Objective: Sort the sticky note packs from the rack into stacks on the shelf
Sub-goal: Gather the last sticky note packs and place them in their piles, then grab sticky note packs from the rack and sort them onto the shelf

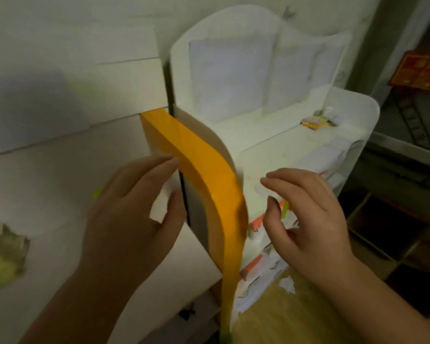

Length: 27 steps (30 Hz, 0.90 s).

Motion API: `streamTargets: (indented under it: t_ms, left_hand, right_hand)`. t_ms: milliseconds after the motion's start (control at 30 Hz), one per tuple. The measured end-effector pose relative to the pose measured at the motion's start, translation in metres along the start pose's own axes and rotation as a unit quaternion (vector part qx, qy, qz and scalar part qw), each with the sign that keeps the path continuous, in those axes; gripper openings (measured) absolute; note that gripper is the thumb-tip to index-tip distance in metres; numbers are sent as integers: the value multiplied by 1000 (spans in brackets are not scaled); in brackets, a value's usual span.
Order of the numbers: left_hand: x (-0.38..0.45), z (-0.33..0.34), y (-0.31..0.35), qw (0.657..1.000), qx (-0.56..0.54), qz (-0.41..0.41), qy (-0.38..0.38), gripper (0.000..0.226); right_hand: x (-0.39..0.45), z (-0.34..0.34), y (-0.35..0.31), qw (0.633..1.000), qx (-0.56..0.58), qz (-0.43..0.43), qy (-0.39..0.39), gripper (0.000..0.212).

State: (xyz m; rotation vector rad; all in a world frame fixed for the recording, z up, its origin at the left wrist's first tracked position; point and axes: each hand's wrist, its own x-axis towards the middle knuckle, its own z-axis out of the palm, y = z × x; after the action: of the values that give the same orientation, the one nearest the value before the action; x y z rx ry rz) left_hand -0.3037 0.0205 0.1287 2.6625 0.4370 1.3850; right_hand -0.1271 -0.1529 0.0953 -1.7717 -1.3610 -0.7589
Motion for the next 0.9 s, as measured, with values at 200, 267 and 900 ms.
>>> streamTargets:
  t_ms: [200, 267, 900]
  left_hand:
    - [13, 88, 116, 993, -2, 5, -120, 41]
    - [10, 121, 144, 984, 4, -30, -176, 47]
    - [43, 336, 248, 950, 10, -28, -310, 49]
  right_hand:
    - [-48, -81, 100, 982, -83, 136, -102, 42]
    - [-66, -102, 129, 975, -105, 147, -129, 46]
    - [-138, -193, 278, 879, -203, 325, -283, 51]
